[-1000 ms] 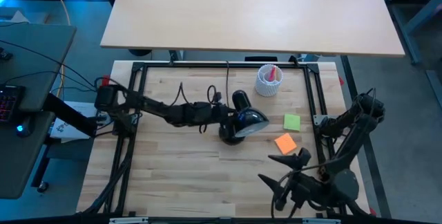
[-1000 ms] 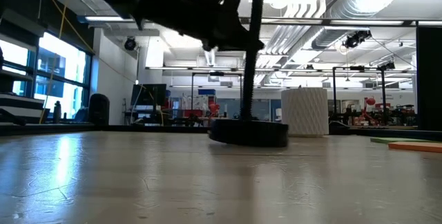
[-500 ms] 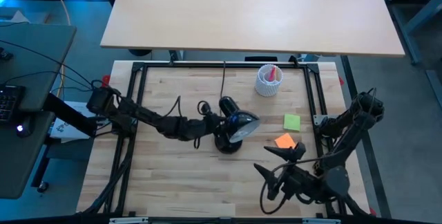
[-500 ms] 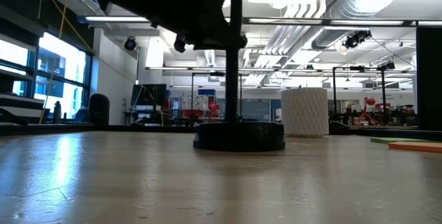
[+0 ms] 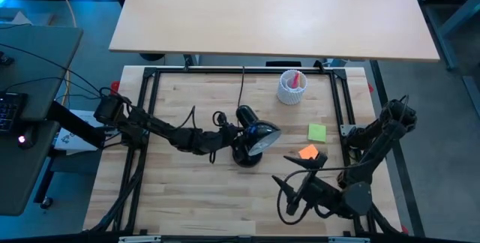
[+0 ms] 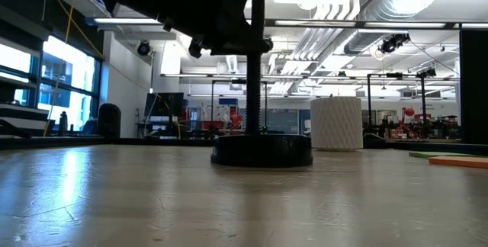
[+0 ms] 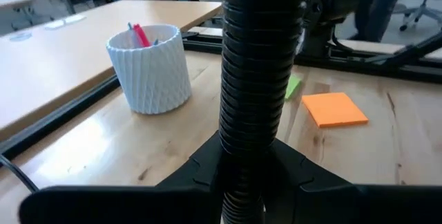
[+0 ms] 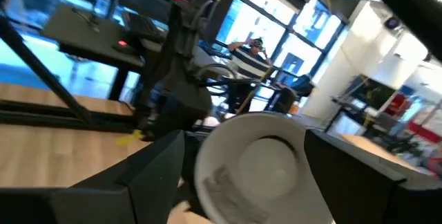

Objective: Screw lightbulb
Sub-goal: Insert the lightbulb into the desk lamp

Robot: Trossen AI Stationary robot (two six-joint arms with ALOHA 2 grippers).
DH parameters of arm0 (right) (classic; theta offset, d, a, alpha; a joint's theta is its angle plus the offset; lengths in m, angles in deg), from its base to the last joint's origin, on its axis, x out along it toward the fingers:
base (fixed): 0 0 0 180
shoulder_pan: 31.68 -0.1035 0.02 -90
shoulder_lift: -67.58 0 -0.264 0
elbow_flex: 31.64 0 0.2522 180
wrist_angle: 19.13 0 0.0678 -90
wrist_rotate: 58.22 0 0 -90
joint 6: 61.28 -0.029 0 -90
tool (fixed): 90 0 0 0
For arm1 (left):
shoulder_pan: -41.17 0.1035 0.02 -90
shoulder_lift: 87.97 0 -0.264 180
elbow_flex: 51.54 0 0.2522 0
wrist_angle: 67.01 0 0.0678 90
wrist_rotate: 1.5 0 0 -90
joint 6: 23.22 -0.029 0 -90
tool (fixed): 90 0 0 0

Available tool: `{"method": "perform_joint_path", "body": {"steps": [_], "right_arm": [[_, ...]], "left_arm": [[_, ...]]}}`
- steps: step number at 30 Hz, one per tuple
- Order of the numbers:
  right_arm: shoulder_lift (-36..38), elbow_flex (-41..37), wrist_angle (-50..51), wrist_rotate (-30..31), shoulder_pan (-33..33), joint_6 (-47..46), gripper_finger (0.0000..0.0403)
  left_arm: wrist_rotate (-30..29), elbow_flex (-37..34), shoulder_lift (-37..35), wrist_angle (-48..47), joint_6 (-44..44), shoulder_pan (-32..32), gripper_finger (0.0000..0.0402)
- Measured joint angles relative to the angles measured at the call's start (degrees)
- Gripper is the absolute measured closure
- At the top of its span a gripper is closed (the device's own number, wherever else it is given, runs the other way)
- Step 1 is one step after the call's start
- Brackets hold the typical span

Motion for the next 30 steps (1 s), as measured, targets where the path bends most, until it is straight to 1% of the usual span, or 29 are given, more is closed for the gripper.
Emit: {"method": "perform_joint_path", "body": {"steps": [2,5,7,13,16,19,23,27,30], "right_arm": [[0.0,0.0,0.7,-1.1,-0.2,-1.5,0.0105],[0.0,0.0,0.7,-1.4,-0.6,-1.3,0.0105],[0.0,0.0,0.7,-1.5,-0.6,-1.4,0.0105],[0.0,0.0,0.7,-1.5,-0.6,-1.4,0.0105],[0.0,0.0,0.7,-1.5,-0.6,-1.3,0.0105],[0.0,0.0,0.7,-1.5,-0.6,-1.4,0.0105],[0.0,0.0,1.1,-1.4,-0.7,-1.4,0.0105],[0.0,0.0,1.9,-1.4,-0.7,-1.4,0.0105],[0.0,0.0,3.8,-1.4,-0.7,-5.9,0.0105]], "left_arm": [[-0.2,0.0,0.0,-0.3,1.7,0.0,0.0330],[0.0,0.0,0.0,-0.7,1.1,0.0,0.0310],[1.2,0.0,0.0,-0.7,0.8,0.1,0.0293],[5.3,0.0,0.0,-0.9,0.8,0.7,0.0219],[5.7,-0.1,-0.9,-2.0,-1.6,0.8,0.0181],[5.2,-0.1,-3.4,-4.8,-3.2,1.1,0.0153],[5.1,-0.1,-8.4,-10.9,-3.5,1.2,0.0133],[5.1,0.0,-13.8,-17.4,-3.7,1.1,0.0130],[5.1,0.0,-17.2,-22.2,-3.7,1.0,0.0130]]}}
